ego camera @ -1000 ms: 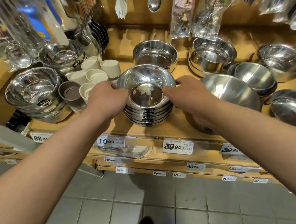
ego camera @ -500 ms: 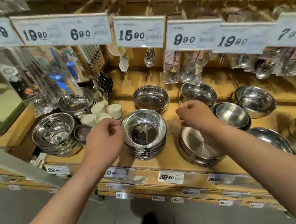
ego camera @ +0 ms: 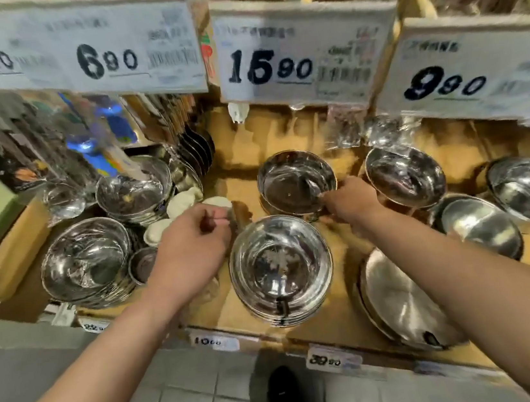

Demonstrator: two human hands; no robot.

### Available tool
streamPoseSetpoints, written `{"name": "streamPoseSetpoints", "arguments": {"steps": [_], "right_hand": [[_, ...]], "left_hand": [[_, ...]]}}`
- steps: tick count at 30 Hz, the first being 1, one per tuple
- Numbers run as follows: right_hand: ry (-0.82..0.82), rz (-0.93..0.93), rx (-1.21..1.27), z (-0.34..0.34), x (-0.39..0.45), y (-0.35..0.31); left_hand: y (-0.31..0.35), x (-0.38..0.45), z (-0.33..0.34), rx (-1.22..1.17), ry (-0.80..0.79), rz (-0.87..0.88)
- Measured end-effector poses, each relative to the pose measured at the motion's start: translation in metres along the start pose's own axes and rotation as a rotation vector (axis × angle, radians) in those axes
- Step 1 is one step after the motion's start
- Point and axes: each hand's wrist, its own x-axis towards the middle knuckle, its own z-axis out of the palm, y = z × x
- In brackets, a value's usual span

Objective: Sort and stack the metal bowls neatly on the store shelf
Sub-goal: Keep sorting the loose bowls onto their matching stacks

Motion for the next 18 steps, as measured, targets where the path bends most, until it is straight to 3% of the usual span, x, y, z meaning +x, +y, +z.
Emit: {"name": "streamPoseSetpoints", "arguments": {"steps": [3,8,15,18], "right_hand": [[0.013,0.009,-0.108,-0.013,-0.002,-0.002],[-0.078,0.066,0.150,-0.039,-0.017,0.005],[0.042,0.040,0.269,-0.088,-0.059,0.006],[0.074,-0.005,0.211,-0.111,-0.082,0.018]], "left_hand": [[0.006,0.002,0.003,-0.031,0.006,-0.021],[0.023,-0.002,0.015,-0.090,-0.029,-0.013],[0.051,-0.028,0.028,-0.096,0.003,-0.009],[0.063,-0.050,0.038,-0.125,0.001,-0.027]]}}
